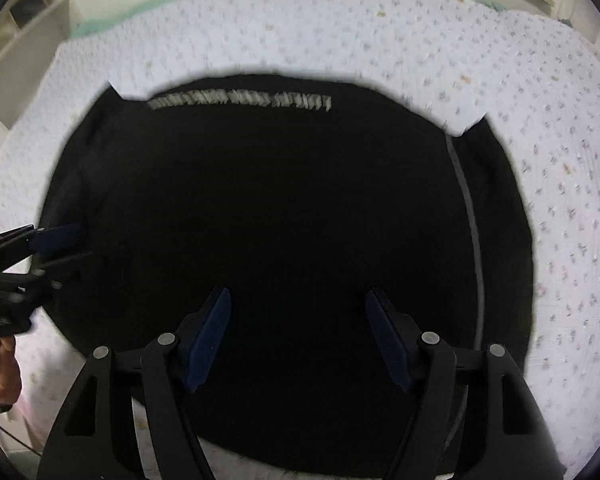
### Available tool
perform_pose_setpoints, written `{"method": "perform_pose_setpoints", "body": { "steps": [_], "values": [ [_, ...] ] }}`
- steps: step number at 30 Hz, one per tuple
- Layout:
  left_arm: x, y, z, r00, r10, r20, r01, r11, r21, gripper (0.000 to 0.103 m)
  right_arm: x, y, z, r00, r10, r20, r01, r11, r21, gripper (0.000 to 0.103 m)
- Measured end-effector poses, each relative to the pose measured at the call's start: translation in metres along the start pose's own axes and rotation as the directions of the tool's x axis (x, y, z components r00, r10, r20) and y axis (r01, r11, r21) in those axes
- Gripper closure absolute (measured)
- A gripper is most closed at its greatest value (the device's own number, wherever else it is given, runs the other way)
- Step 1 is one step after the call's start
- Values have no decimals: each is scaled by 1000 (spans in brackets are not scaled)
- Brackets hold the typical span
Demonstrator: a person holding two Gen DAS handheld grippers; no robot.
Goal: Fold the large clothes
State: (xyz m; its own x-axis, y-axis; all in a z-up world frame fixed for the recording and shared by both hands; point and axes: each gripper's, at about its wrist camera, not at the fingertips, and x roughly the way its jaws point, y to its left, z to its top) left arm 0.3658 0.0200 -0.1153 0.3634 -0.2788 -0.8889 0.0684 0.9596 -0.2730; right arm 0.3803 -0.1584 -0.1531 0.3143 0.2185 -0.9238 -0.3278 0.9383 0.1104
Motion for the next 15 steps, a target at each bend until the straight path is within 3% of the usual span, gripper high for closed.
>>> {"method": "perform_pose_setpoints", "body": {
  "steps": [3,9,11,12,15],
  "values": [
    [24,12,-2,1000,-4,-19,2,998,-61,35,20,1,-5,1000,-16,0,16,1000,-14,29],
    [30,7,1,999,34,-25,-35,999,-41,34,23,2,-1,999,-29,-24,28,1000,-8,28],
    [19,8,10,999,-6,-47,3,999,-54,35,8,-3,16,999,16,-35,-16,1000,12,29],
    [9,10,18,998,-42,-39,40,997,-65,35,-7,-7,28,999,46,7,-46,999,22,29],
    [-19,17,47,992,-117,43,121,987,-101,35,-23,-18,59,996,50,74,-53,998,46,29]
  ]
}}
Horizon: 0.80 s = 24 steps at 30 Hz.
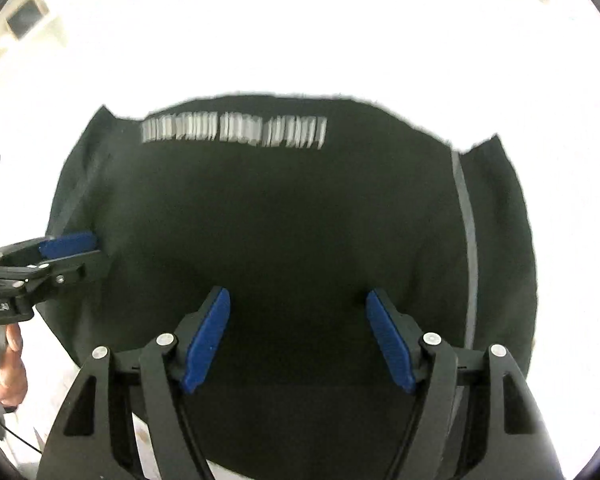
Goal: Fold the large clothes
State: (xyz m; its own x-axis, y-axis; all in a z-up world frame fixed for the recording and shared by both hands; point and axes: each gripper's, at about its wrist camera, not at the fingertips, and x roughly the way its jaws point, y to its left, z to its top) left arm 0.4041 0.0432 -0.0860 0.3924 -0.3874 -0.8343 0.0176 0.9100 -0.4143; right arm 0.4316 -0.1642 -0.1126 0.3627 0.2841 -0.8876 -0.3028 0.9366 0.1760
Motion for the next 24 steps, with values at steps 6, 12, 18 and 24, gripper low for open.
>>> {"method": "perform_pose_setpoints", "body": {
  "steps": [6,12,18,24],
  "values": [
    [53,27,47,997,-13,-79,6,996,-93,35,80,-22,36,991,57,-118,-46,995,93,28],
    [78,24,47,990,50,-129,-57,997,-50,35,85,-21,40,993,19,-119,-12,998,63,26],
    [17,23,25,994,-79,-76,78,997,-19,35,7,-10,21,998,66,-20,-67,997,-47,30],
    [0,25,-38,981,-97,-170,105,994,42,35,13,13,-40,991,41,-124,-53,994,-91,30]
  ]
}}
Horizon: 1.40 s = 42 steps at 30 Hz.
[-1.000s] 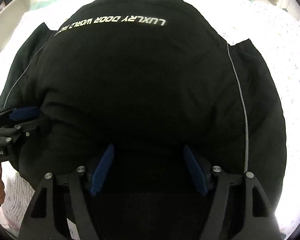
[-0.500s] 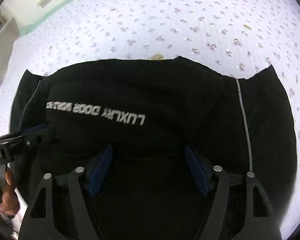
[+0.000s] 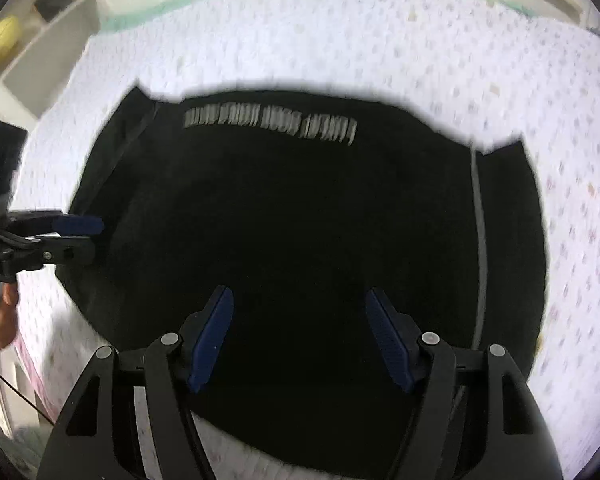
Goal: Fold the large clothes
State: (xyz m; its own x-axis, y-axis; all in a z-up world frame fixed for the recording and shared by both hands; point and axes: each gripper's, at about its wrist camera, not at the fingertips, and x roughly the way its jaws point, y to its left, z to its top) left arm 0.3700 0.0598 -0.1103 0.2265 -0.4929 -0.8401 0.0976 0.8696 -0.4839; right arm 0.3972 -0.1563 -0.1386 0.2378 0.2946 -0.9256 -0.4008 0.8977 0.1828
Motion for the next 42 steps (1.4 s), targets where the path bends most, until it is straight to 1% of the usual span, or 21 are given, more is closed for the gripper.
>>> {"method": "perform_pose_setpoints", "body": {
  "steps": [1,4,6,8,10,12,14,16,17,18,19,20,22,23,24,27,31,34,36,39,42],
  "values": [
    [7,4,-6,1000,13,-18,-13,1000,-11,35,14,-1,-7,999,-33,-35,34,999,19,30],
    [42,11,-20,987,153,-47,-154,988,-16,35,27,-12,-9,999,-6,-50,11,994,108,31],
    [44,12,-17,982,185,-43,-186,982,-37,35,28,-15,-3,998,-14,-60,22,990,139,31],
    [35,7,-14,983,182,-26,-183,982,-49,35,22,-12,2,998,-26,-59,34,991,130,31],
    [19,7,-18,988,153,4,-153,986,-67,35,8,-15,6,999,-15,-40,20,990,141,31],
    [-4,15,-27,991,127,44,-122,987,-100,35,-12,-25,1,1000,7,6,-8,986,164,30],
    [-26,28,-33,989,123,85,-112,985,-131,35,-34,-37,-7,999,9,46,-18,980,198,29],
    [-39,26,-32,984,152,92,-135,975,-175,35,-49,-62,-10,998,1,68,-17,971,239,29],
    [-45,32,-33,981,166,96,-146,971,-190,35,-56,-75,-16,997,-8,79,-14,964,266,29],
    [-55,39,-32,977,185,103,-161,964,-211,35,-62,-81,-32,996,-15,86,-10,958,286,28],
    [-63,45,-29,974,199,112,-170,959,-227,35,-68,-97,-34,995,-26,95,-6,946,323,28],
    [-71,48,-34,969,211,129,-175,953,-246,35,-72,-119,-48,995,-28,101,-8,940,342,28],
    [-91,66,-31,961,226,159,-175,944,-279,35,-80,-145,-57,992,-41,116,-8,918,396,27],
    [-108,79,-38,957,231,175,-172,939,-296,35,-83,-156,-57,991,-51,123,-6,908,419,27],
    [-119,89,-39,953,237,190,-170,935,-311,35,-76,-156,-53,990,-57,127,-3,903,430,27],
    [-137,109,-36,947,251,201,-176,927,-332,35,-83,-177,-53,988,-89,130,21,891,454,27],
    [-128,123,-26,953,256,164,-190,922,-337,35,-77,-187,-49,987,-102,122,35,888,458,27],
    [-104,128,-13,961,237,142,-176,922,-344,35,-69,-194,-47,990,-95,101,39,891,451,27],
    [-100,138,-9,968,211,132,-152,922,-355,35,-59,-196,-43,993,-65,95,15,893,450,27],
    [-85,149,-5,986,119,115,-69,925,-373,35,-44,-198,-39,995,-11,98,-35,891,452,27],
    [-72,157,-1,991,79,104,-34,923,-383,35,-32,-206,-38,987,91,134,-146,858,492,27]
  ]
}}
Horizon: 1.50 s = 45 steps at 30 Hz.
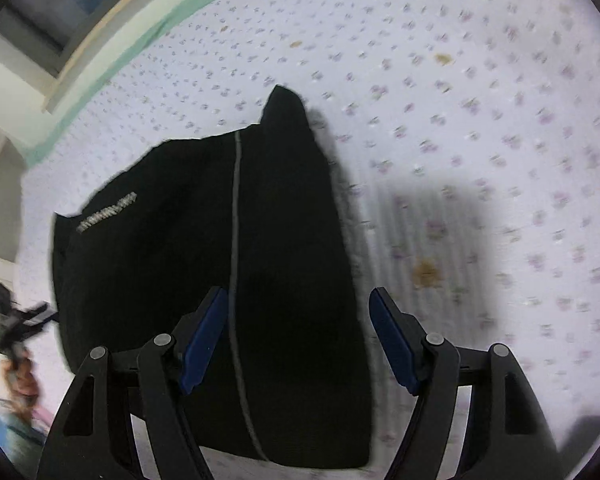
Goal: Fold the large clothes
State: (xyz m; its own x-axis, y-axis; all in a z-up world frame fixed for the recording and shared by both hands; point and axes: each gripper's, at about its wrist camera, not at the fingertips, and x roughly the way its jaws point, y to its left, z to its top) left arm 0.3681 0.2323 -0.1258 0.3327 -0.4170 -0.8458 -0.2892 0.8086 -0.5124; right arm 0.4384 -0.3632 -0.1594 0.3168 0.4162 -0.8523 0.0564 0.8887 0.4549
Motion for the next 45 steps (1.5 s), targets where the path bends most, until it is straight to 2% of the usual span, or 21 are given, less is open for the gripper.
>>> {"method": "perform_pose_setpoints", "body": {
  "steps": [4,6,8,11,12,16,21,23,25,26,28,29,30,31,32,33,35,38,41,45],
  "values": [
    [18,11,8,999,-43,-29,42,998,-37,34,13,-4,4,999,30,-26,-30,999,17,24],
    [30,19,11,995,-92,-48,89,993,-72,33,24,-4,6,999,6,-43,-5,1000,11,24],
    [45,25,13,992,-102,-69,95,990,-104,33,32,-8,7,999,-2,-50,3,1000,28,24],
    [61,28,15,990,-117,-79,107,987,-123,23,47,-22,9,996,54,-67,-47,994,101,17],
    [64,28,15,988,-134,-77,123,984,-130,22,54,-28,9,993,93,-76,-82,988,134,12],
    [78,36,18,970,-230,-80,213,960,-183,20,83,-31,4,966,221,-136,-194,963,185,3],
    [85,35,21,954,-285,-96,264,946,-188,20,97,5,6,956,233,-179,-225,972,64,1],
    [91,34,22,944,-316,-100,293,937,-193,20,104,24,6,963,176,-204,-184,983,-22,1],
    [97,32,23,939,-331,-96,308,930,-199,16,110,29,7,962,177,-210,-188,982,-32,1],
    [99,33,23,938,-334,-93,312,930,-197,14,111,29,8,960,190,-206,-199,980,-23,2],
    [99,23,22,946,-317,-73,301,938,-173,14,105,32,6,961,202,-189,-211,977,-27,17],
    [98,15,20,949,-311,-62,299,942,-151,33,97,37,3,965,194,-176,-207,977,-55,24],
    [95,5,18,947,-316,-60,307,944,-120,45,89,43,1,969,184,-166,-199,977,-81,40],
    [88,-9,15,963,-265,-42,263,963,-60,53,78,50,-3,973,176,-151,-193,975,-110,52],
    [82,-17,12,969,-245,-33,244,969,-27,61,71,56,-7,975,177,-136,-194,973,-124,55],
    [72,-28,7,970,-243,-16,243,970,-1,63,62,63,-11,976,180,-123,-196,970,-140,58],
    [52,-43,-2,958,-287,20,287,958,18,68,44,77,-22,976,195,-98,-209,964,-166,61],
    [11,-75,-27,929,-361,78,356,932,71,69,11,99,-41,966,252,-56,-258,948,-185,63],
    [-29,-105,-58,919,-379,113,361,920,151,70,-25,125,-68,966,259,-18,-256,937,-240,63],
    [-75,-117,-96,889,-435,142,402,891,212,70,-67,143,-103,963,268,14,-255,931,-262,63]
  ]
}}
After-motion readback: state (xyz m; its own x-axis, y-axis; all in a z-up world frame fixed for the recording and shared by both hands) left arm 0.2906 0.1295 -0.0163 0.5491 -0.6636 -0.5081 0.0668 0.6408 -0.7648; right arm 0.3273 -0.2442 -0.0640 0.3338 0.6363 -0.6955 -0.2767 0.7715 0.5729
